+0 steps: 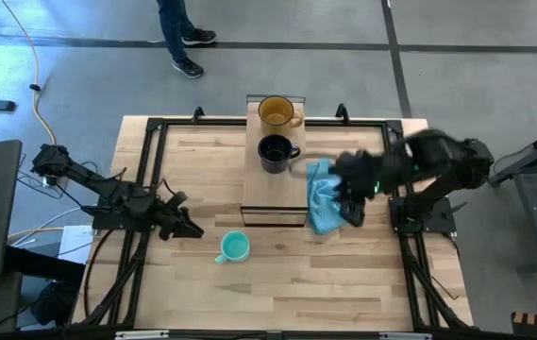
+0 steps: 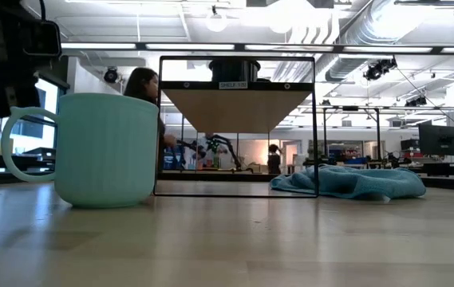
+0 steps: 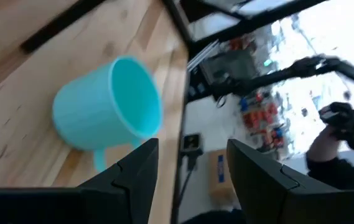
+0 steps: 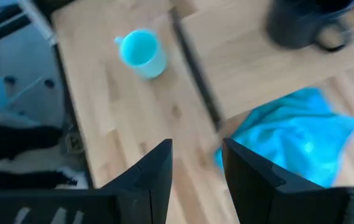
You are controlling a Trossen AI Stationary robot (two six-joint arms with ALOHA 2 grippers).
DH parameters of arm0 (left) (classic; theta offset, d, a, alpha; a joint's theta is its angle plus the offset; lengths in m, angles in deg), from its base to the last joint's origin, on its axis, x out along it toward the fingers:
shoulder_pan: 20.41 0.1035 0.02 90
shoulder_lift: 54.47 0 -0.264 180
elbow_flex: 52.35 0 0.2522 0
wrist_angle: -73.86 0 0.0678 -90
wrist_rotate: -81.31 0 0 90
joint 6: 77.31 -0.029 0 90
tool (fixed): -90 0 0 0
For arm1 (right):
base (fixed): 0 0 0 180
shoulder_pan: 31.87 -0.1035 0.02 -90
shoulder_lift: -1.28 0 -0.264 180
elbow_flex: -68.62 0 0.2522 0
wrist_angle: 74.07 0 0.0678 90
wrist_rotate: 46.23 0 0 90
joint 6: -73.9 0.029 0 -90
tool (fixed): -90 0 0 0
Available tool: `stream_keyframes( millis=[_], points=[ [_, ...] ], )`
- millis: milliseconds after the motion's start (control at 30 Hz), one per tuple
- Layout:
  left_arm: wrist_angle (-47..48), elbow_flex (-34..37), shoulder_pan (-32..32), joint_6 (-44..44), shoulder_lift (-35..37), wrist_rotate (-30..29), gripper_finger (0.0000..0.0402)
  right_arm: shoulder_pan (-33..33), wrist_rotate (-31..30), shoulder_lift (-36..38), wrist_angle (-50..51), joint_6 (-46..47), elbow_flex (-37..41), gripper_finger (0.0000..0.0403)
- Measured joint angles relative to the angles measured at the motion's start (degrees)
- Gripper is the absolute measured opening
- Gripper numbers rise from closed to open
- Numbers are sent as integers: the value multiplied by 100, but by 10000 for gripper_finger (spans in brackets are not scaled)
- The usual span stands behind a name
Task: Stack small to large cups/mugs on shelf
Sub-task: Put the light blue mug on the shelf
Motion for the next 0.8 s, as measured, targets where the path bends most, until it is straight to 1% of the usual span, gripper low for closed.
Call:
stream_keyframes(
  millis=[100,200,367,533,800],
  points=[
    [-3,0,0,0,-356,189,179,-449,-142,-4,-226,315,356,131],
    [0,0,0,0,-714,187,179,-808,-409,-4,-598,677,796,131],
    [-15,0,4,64,-1256,-185,179,-1214,-717,-4,-1570,1257,1739,131],
    [-269,0,4,158,-1714,-154,179,-1376,-776,-7,-2779,1772,2878,131],
    [-1148,0,-7,213,-2609,108,179,-1400,-1191,-7,-4735,2597,4471,131]
  ],
)
